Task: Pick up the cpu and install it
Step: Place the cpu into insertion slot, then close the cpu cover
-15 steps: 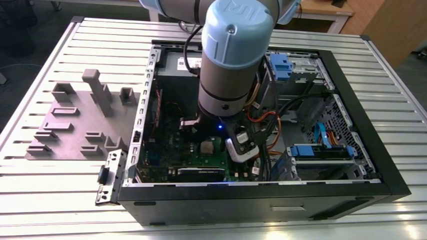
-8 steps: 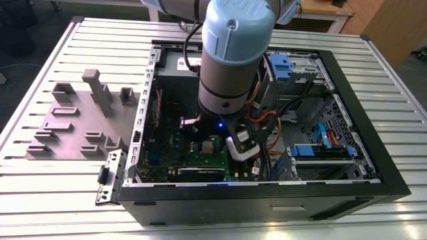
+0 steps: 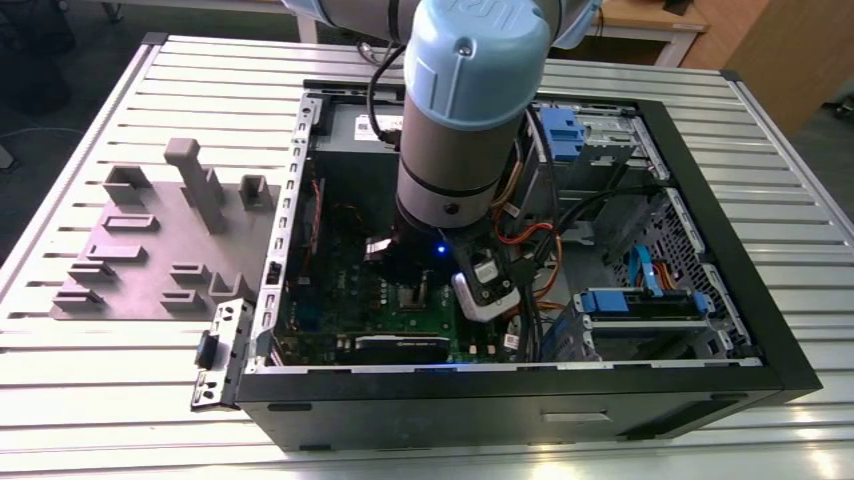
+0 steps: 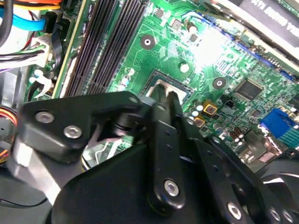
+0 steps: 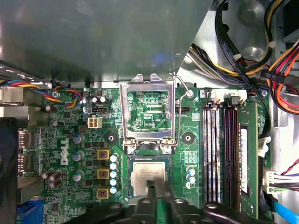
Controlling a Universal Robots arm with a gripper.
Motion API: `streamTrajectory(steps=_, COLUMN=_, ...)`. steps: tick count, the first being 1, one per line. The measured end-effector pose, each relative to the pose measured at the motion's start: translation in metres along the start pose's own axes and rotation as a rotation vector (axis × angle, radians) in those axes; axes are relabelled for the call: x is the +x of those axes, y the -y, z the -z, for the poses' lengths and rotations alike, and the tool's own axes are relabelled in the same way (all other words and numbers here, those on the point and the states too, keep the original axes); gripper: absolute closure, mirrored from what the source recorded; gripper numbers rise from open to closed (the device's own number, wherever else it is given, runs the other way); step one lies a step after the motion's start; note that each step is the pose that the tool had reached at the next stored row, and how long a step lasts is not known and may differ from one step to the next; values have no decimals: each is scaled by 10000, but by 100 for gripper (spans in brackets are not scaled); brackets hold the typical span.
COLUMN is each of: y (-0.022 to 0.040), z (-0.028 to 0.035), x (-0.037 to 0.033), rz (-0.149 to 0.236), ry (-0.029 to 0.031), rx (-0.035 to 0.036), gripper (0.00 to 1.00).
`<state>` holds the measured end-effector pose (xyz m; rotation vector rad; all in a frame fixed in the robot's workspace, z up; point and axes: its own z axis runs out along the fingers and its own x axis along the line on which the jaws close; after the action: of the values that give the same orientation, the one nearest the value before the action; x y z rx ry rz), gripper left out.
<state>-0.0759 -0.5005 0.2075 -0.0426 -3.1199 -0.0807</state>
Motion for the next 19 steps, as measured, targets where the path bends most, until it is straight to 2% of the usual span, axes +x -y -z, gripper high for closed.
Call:
streamTrajectory(steps=1, y=0, z=0, x=0, rz=0, ry=0, rx=0, gripper=78)
streamTrajectory(steps=3, y=0, z=0, x=0, rz=0, ry=0, rx=0, gripper=89)
streamTrajectory(steps=6, y=0, z=0, x=0, rz=0, ry=0, rx=0, gripper=89)
streamTrajectory(steps=11, y=-5, z=-2, x=72, rz=-94, ry=4, rx=-2, gripper=89)
streamTrajectory(steps=14, y=-27, z=-7, x=73, rz=-122, ry=6, rx=-3, gripper=89)
streamTrajectory(steps=19, y=-29, z=-7, x=73, rz=-145, ry=7, rx=-3, gripper=89)
